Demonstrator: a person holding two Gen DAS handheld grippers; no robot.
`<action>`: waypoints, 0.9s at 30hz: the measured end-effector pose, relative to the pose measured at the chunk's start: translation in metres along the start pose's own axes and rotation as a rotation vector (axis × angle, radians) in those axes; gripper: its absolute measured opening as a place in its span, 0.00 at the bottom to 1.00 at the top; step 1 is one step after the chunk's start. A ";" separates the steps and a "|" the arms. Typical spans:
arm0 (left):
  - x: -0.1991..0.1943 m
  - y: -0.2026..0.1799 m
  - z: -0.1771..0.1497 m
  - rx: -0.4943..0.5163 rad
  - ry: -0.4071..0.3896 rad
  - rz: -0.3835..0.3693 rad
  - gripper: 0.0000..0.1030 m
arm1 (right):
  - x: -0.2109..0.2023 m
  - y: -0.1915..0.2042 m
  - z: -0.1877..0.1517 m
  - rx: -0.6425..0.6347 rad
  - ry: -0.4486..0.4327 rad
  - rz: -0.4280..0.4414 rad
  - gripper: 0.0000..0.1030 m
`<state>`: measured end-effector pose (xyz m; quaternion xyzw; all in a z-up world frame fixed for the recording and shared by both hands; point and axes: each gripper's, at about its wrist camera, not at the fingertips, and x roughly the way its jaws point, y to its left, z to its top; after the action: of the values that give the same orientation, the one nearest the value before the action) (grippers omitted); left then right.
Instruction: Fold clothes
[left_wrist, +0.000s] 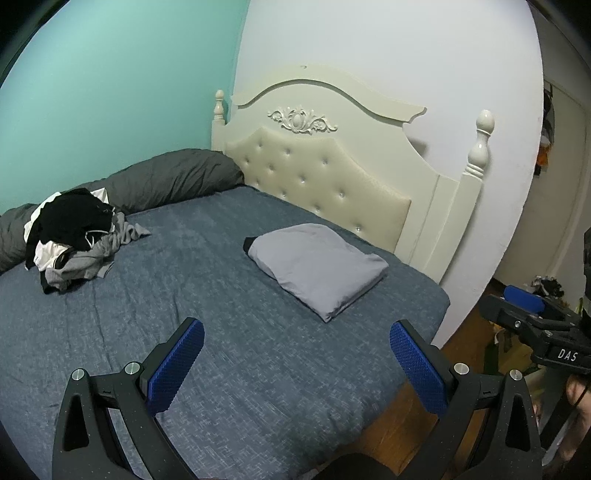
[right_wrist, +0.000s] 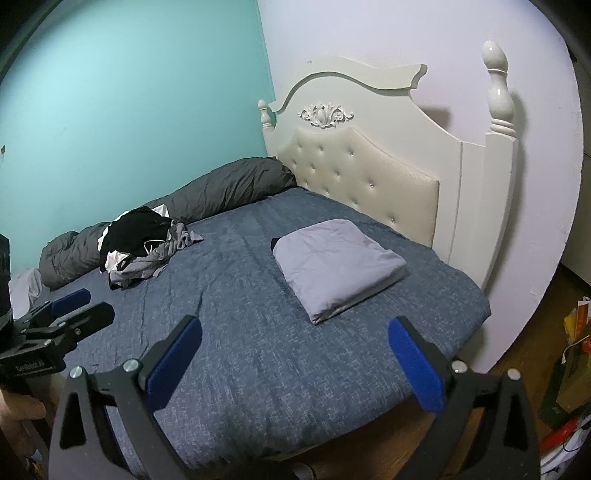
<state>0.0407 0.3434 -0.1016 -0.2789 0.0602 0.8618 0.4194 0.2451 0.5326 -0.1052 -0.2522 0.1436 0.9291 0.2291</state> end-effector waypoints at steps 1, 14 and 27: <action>0.000 0.000 0.000 0.000 0.002 0.000 1.00 | -0.001 0.001 0.000 0.002 -0.001 0.001 0.99; -0.005 -0.001 -0.002 -0.004 0.005 0.007 1.00 | -0.010 0.012 -0.009 -0.009 -0.020 0.014 1.00; -0.010 0.001 -0.003 0.005 -0.006 0.025 1.00 | -0.009 0.014 -0.013 -0.011 -0.017 0.007 1.00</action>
<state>0.0463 0.3348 -0.0990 -0.2746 0.0649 0.8676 0.4095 0.2503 0.5127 -0.1087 -0.2452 0.1375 0.9328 0.2255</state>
